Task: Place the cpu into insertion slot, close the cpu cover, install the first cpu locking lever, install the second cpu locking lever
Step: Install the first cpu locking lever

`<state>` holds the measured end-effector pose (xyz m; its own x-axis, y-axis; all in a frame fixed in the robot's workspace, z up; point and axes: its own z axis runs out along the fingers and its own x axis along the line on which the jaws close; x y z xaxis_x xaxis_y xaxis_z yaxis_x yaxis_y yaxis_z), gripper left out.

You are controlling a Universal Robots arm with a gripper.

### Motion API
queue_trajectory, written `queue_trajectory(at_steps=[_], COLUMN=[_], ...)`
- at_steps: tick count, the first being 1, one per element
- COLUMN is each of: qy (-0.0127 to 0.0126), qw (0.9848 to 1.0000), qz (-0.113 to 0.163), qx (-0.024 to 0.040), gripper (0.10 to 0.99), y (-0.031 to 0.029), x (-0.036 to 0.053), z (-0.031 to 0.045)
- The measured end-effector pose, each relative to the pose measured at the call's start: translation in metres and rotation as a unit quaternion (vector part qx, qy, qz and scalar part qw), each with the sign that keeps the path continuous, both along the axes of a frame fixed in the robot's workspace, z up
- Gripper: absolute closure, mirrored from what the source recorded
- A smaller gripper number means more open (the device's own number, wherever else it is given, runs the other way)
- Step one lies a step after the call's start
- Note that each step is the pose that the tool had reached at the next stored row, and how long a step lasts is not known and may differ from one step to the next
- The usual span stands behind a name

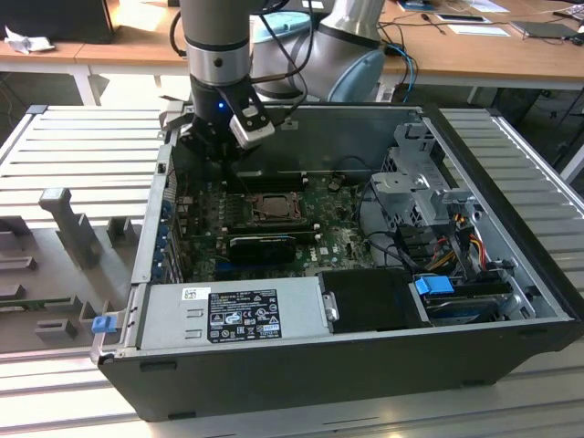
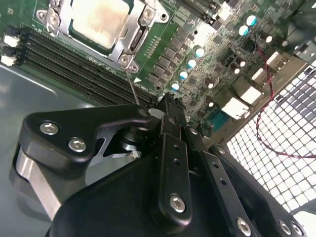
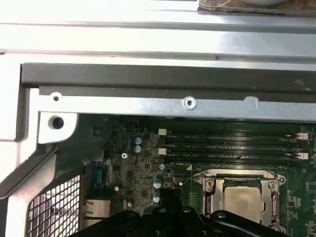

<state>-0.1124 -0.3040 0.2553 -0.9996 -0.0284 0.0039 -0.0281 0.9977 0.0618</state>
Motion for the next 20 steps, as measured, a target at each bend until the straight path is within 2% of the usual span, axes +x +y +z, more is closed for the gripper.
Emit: queue_trajectory(at_steps=[11, 15, 20], qy=[0.0000, 0.0000, 0.0001], qw=[1.0000, 1.0000, 1.0000], qz=[0.000, 0.001, 0.000], qx=[0.0003, 0.0003, -0.0014], gripper=[0.980, 0.980, 0.980], y=[0.0114, 0.0120, 0.0123], x=[-0.0013, 0.0021, 0.0129], z=[-0.0020, -0.0020, -0.0015])
